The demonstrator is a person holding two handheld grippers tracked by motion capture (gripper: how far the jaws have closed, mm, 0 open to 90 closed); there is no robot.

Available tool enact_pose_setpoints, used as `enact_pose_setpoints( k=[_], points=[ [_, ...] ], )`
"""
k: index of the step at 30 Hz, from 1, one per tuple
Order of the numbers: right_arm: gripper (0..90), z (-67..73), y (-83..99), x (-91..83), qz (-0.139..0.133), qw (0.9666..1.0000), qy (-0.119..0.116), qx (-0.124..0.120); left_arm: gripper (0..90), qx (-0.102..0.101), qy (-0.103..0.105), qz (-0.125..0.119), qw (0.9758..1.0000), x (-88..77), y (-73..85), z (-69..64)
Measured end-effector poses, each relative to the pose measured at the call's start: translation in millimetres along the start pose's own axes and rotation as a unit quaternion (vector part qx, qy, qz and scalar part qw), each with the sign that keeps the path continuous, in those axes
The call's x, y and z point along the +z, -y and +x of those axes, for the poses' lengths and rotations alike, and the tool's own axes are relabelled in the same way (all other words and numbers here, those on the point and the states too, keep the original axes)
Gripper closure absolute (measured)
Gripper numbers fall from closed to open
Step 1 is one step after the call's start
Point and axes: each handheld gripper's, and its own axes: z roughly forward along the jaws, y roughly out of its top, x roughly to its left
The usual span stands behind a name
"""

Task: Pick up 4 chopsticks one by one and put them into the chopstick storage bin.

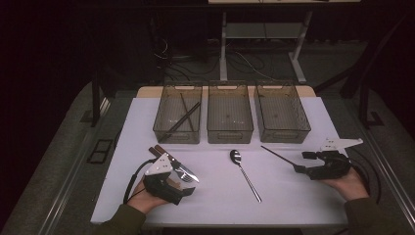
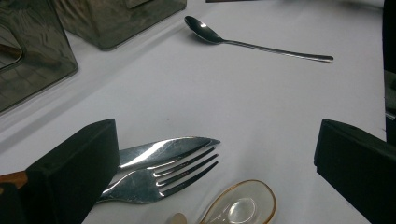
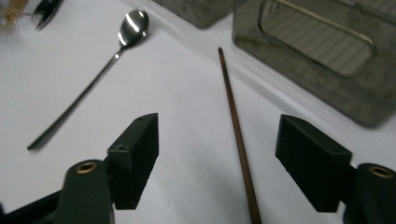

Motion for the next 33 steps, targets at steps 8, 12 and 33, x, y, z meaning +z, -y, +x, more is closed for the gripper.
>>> enact_pose_setpoints(
  k=[8, 12, 33],
  points=[
    [52.1, -11.0, 19.3, -12.6, 0.024, 0.9997, 0.006, 0.004, 0.0, -0.001, -0.001, 0.000, 1.0000, -2.0, -0.1, -0.1],
    [62.6, -18.5, 30.6, -19.0, 0.037, 0.9992, 0.009, 0.010, 0.0, 0.001, -0.002, -0.002, 1.0000, -0.9, -0.2, -0.2],
    [80.8, -23.9, 40.7, -12.9, 0.079, 0.9964, 0.013, -0.026, 0.0, 0.003, -0.001, -0.002, 1.0000, -0.2, -0.4, -1.3]
  ],
)
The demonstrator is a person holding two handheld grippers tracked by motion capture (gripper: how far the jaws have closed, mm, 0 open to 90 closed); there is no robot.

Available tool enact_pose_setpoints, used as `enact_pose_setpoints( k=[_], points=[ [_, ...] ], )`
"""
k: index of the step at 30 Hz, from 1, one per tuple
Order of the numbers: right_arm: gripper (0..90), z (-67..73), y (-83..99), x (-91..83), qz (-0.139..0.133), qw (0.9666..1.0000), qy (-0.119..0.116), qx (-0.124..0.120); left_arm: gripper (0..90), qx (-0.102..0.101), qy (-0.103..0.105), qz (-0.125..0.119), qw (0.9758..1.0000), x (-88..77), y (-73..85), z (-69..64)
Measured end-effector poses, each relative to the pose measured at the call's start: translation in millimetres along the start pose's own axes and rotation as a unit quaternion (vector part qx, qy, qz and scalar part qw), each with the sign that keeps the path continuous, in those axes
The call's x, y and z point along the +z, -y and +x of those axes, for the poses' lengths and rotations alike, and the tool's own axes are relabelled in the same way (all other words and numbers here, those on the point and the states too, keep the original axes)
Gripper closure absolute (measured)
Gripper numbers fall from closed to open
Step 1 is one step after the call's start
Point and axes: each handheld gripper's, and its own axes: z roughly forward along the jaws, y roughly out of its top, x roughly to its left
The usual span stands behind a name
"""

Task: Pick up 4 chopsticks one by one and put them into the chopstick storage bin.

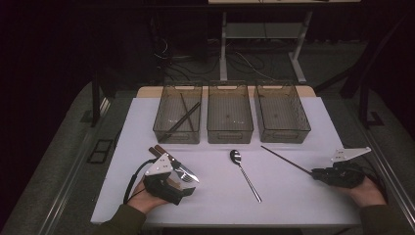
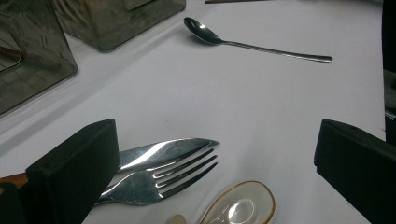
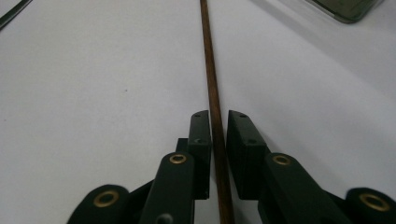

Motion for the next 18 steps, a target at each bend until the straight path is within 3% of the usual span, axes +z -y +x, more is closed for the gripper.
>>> enact_pose_setpoints(
  k=[12, 18],
  points=[
    [84.4, -1.8, -0.1, 0.3, -0.001, 0.9999, -0.003, -0.011, 0.0, 0.001, 0.001, 0.001, 1.0000, 0.2, -0.3, -0.3],
    [84.5, -3.9, -1.2, -1.1, -0.007, 0.9999, -0.016, -0.003, 0.0, 0.000, 0.002, 0.001, 1.0000, 0.4, -0.3, -0.4]
  ],
)
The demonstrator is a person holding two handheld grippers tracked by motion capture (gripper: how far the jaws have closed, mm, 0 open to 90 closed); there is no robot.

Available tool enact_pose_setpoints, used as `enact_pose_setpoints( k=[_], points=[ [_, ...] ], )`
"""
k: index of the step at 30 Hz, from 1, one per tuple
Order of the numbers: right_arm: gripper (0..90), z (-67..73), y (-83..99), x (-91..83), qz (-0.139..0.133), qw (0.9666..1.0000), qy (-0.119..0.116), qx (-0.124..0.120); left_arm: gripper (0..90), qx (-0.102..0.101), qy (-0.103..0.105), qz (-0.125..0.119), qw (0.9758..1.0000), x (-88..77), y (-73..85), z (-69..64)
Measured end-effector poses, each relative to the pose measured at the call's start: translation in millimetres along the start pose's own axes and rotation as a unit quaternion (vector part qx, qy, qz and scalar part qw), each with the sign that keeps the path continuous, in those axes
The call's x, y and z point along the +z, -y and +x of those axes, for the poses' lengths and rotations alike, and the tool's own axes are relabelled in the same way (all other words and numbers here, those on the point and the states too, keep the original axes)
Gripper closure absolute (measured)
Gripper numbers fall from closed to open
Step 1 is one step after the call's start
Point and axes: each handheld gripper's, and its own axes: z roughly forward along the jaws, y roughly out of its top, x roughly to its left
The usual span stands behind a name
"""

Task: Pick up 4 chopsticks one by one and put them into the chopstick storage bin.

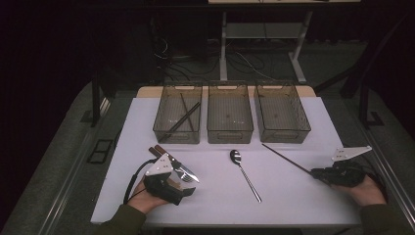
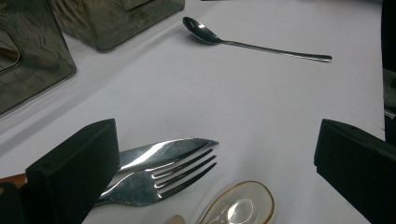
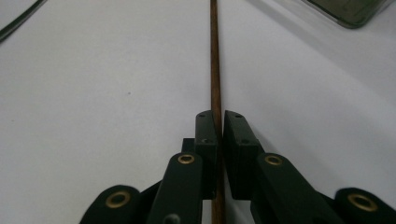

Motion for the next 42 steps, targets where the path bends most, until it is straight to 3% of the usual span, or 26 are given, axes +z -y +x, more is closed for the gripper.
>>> enact_pose_setpoints(
  k=[15, 30, 42],
  points=[
    [84.5, 5.7, -10.9, -16.5, -0.060, 0.9979, -0.023, 0.003, 0.0, 0.002, 0.001, 0.002, 1.0000, 0.1, -0.1, -0.2],
    [84.5, 15.3, -25.2, -27.8, -0.113, 0.9924, -0.049, 0.000, 0.0, 0.002, 0.001, 0.001, 1.0000, 0.4, 0.1, 0.0],
    [84.5, 26.2, -44.0, -25.0, -0.141, 0.9872, -0.075, -0.009, 0.0, -0.001, -0.001, 0.000, 1.0000, 0.4, 0.1, 1.6]
  ],
)
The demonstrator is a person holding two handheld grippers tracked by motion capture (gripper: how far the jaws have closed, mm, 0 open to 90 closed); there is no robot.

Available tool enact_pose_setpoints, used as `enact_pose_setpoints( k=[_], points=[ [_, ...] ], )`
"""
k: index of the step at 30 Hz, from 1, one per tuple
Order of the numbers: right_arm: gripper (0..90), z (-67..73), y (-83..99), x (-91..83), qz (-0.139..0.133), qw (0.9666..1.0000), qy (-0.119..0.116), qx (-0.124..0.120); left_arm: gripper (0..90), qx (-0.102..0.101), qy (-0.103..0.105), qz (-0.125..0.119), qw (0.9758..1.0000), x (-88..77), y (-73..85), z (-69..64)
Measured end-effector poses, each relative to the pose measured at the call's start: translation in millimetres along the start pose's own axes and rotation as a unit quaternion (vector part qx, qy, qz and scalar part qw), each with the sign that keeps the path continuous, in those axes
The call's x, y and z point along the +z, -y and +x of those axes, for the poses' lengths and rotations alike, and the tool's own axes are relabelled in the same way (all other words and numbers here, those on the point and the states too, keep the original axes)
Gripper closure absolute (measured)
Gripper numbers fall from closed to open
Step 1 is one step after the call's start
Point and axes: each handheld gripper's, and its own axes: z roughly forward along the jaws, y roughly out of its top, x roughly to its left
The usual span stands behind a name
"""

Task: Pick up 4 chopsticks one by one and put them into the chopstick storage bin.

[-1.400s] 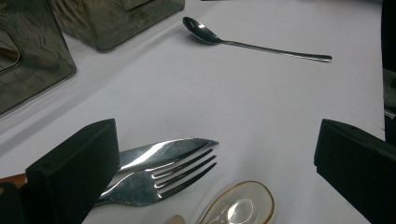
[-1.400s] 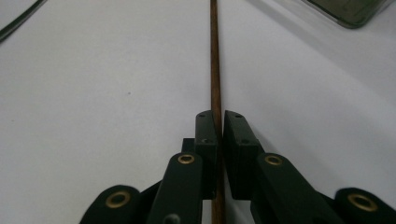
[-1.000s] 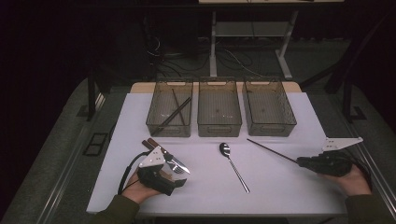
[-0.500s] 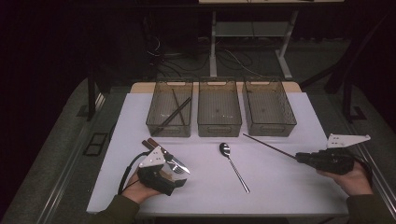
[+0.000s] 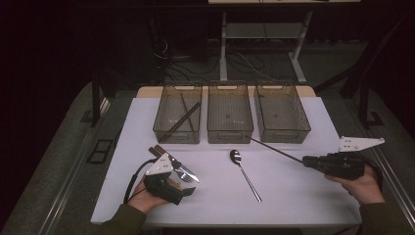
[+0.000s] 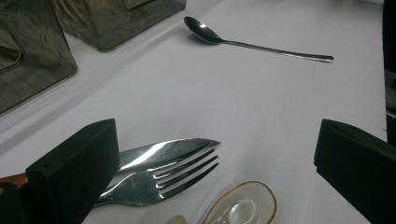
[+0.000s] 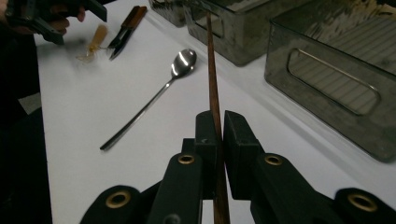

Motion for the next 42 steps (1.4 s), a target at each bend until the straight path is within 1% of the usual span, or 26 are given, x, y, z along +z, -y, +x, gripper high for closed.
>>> enact_pose_setpoints(
  k=[5, 9, 16, 21, 22, 29, 33, 36, 38, 39, 42],
  points=[
    [84.5, 2.9, -7.7, 7.2, -0.001, 1.0000, -0.002, -0.004, 0.0, 0.002, -0.002, -0.002, 1.0000, -1.5, -0.1, -0.7],
    [84.5, 3.9, -14.7, 11.7, -0.010, 0.9999, -0.004, -0.003, 0.0, 0.002, -0.002, -0.002, 1.0000, -1.1, -0.1, -0.8],
    [84.5, 7.1, -27.8, 26.1, -0.013, 0.9999, -0.008, -0.008, 0.0, 0.002, -0.001, -0.002, 1.0000, -0.5, -0.2, -0.9],
    [84.5, 10.5, -37.0, 35.3, -0.018, 0.9997, -0.019, -0.003, 0.0, 0.001, -0.002, -0.002, 1.0000, -0.5, -0.1, -0.9],
    [84.5, 11.3, -39.1, 37.6, -0.019, 0.9996, -0.020, -0.004, 0.0, -0.002, -0.002, -0.005, 1.0000, -0.2, -0.1, -1.3],
    [84.5, 16.1, -52.4, 54.8, -0.012, 0.9997, -0.018, -0.007, 0.0, 0.000, -0.004, -0.002, 1.0000, -0.2, 0.5, -0.7],
    [84.5, 17.7, -59.6, 64.2, -0.015, 0.9997, -0.019, -0.005, 0.0, -0.003, -0.004, -0.004, 1.0000, -0.7, 1.1, 0.3],
    [84.5, 19.0, -65.1, 71.2, -0.013, 0.9997, -0.019, -0.004, 0.0, -0.002, -0.004, -0.005, 1.0000, -0.8, 0.9, 0.2],
    [84.5, 19.7, -68.4, 76.3, -0.013, 0.9997, -0.020, 0.002, 0.0, -0.002, -0.003, -0.004, 1.0000, -0.7, 1.0, 0.3],
    [84.5, 20.0, -69.9, 79.0, -0.014, 0.9997, -0.018, -0.001, 0.0, -0.002, -0.004, -0.005, 1.0000, -0.7, 1.0, 0.3],
    [84.5, 21.8, -74.8, 86.3, -0.011, 0.9998, -0.017, 0.001, 0.0, -0.002, -0.003, -0.007, 1.0000, -0.7, 1.0, 0.1]
  ],
)
